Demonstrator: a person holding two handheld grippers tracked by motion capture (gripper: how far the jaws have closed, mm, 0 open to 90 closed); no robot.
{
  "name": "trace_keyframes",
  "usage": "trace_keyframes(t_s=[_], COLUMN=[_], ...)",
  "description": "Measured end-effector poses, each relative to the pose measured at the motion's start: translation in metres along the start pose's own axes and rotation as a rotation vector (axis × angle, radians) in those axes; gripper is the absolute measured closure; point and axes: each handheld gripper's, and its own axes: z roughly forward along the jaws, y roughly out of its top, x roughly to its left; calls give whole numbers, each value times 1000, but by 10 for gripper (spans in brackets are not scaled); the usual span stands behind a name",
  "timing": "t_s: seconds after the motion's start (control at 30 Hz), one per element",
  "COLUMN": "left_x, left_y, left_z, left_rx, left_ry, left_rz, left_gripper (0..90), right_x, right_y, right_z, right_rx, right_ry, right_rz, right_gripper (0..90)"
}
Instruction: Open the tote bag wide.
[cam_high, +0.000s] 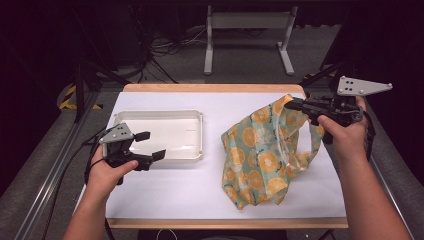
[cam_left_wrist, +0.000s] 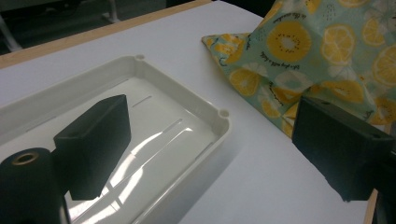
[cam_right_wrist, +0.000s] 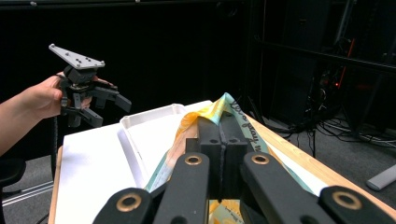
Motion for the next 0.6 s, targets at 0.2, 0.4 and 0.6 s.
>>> trace_keyframes(t_s=[0.2,0.4,0.6], left_x=[-5,-13,-23], left_y=[6,17,31], left_z=[10,19,28], left_rx=[4,-2,-5], left_ry=[-14,-35,-61], left_rz=[8,31,67], left_gripper=[122,121,118], right_x=[4,7,11], right_y=[6,11,16], right_z=[5,12,22], right_rx=[2,10,8], right_ry=[14,28,42], right_rz=[-10,-16,-20], right_gripper=[900,900,900])
